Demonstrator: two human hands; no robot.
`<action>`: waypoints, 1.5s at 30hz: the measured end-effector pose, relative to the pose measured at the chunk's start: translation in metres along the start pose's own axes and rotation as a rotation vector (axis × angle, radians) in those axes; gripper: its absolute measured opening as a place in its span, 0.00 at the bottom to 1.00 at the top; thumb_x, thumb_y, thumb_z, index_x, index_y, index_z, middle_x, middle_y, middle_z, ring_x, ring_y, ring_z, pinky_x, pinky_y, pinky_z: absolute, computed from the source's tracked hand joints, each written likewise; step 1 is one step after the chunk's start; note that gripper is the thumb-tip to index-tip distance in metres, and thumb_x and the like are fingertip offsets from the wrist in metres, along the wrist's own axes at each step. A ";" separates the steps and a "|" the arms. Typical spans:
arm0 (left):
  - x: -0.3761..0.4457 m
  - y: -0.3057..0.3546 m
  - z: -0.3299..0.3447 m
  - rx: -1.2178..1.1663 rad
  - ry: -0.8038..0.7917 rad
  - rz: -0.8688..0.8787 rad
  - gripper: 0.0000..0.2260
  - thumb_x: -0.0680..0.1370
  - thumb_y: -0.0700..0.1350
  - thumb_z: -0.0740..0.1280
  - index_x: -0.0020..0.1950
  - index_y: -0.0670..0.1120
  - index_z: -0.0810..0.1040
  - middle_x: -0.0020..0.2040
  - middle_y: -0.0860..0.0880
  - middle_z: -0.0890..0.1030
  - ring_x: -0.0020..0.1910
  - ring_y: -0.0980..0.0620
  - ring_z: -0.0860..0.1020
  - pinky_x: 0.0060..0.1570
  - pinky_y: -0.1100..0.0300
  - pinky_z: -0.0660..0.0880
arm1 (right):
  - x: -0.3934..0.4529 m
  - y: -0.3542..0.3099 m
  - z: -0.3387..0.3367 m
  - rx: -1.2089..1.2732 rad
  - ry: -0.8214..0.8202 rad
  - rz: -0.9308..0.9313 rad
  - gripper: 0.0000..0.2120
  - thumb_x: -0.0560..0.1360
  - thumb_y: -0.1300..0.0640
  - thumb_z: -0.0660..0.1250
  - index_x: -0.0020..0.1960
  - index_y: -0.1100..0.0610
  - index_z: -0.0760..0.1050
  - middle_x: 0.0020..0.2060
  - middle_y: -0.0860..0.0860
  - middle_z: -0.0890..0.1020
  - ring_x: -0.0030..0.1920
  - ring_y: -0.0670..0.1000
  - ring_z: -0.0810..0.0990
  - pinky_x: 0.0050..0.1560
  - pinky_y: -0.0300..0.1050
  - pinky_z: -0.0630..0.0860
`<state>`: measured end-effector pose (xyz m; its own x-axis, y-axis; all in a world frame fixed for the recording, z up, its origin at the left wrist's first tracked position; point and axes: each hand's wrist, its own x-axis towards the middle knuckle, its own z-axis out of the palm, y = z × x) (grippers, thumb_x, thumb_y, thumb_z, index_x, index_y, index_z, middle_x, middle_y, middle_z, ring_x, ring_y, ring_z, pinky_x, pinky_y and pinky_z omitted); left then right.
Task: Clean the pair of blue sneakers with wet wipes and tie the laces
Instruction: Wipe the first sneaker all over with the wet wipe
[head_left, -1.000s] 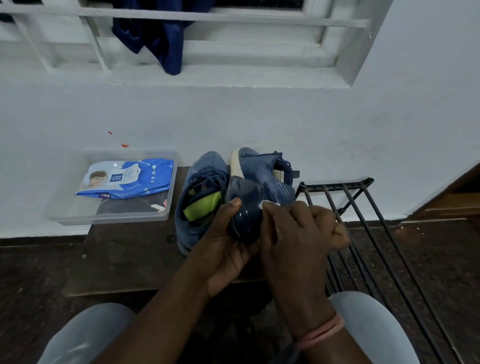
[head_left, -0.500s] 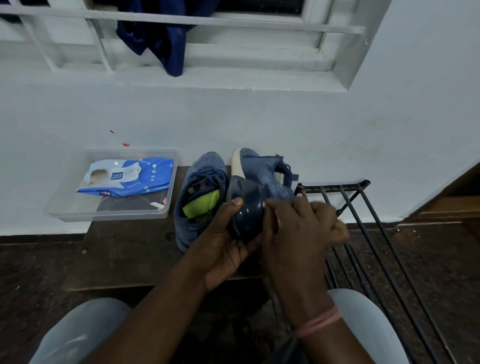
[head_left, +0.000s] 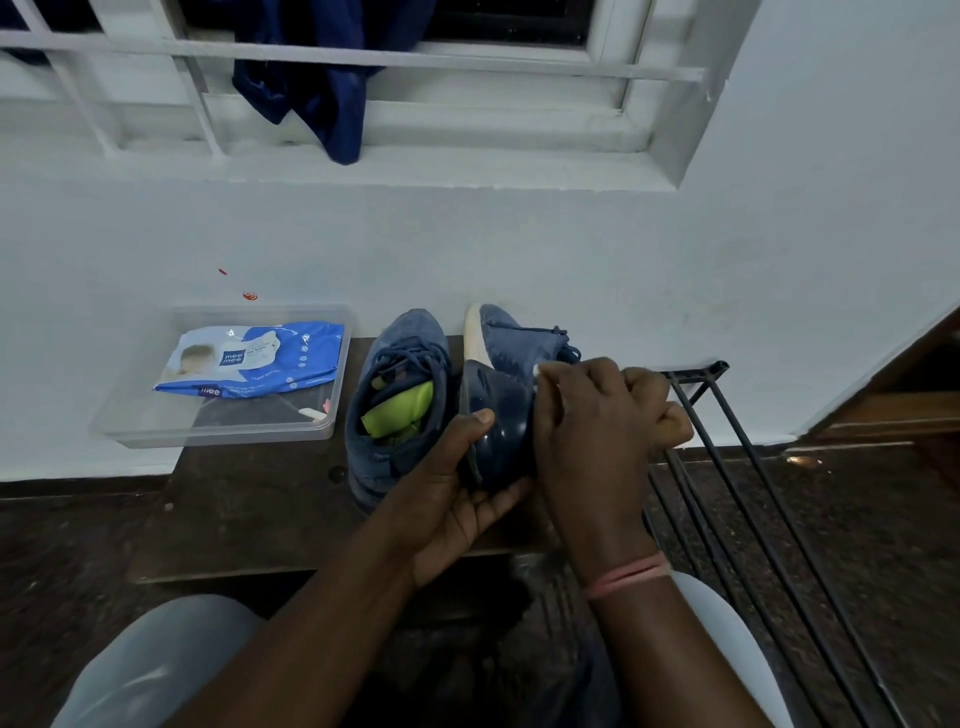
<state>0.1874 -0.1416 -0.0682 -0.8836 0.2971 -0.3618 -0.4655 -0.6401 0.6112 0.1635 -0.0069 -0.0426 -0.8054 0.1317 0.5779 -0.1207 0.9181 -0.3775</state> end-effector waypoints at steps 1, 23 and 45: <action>-0.001 0.000 0.000 0.007 0.016 -0.001 0.21 0.79 0.48 0.69 0.71 0.45 0.75 0.66 0.42 0.81 0.66 0.43 0.79 0.66 0.46 0.75 | -0.003 0.003 0.000 0.020 -0.024 0.008 0.06 0.80 0.51 0.66 0.52 0.47 0.82 0.48 0.46 0.81 0.52 0.53 0.67 0.50 0.61 0.70; 0.000 0.002 0.001 -0.015 0.073 -0.019 0.22 0.78 0.49 0.69 0.72 0.45 0.75 0.65 0.42 0.82 0.63 0.43 0.81 0.55 0.52 0.82 | -0.008 0.007 -0.005 0.073 -0.096 0.078 0.05 0.79 0.51 0.67 0.52 0.46 0.82 0.49 0.45 0.81 0.50 0.48 0.63 0.50 0.59 0.69; 0.004 -0.004 -0.010 -0.016 0.011 -0.006 0.25 0.76 0.48 0.71 0.73 0.44 0.74 0.68 0.41 0.80 0.67 0.42 0.79 0.64 0.47 0.78 | -0.023 0.011 -0.003 0.189 -0.105 0.101 0.07 0.78 0.52 0.67 0.54 0.46 0.82 0.49 0.45 0.83 0.51 0.47 0.65 0.53 0.60 0.71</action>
<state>0.1862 -0.1453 -0.0790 -0.8803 0.2931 -0.3731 -0.4697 -0.6493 0.5981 0.1821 0.0016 -0.0582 -0.8734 0.1708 0.4560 -0.1352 0.8146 -0.5641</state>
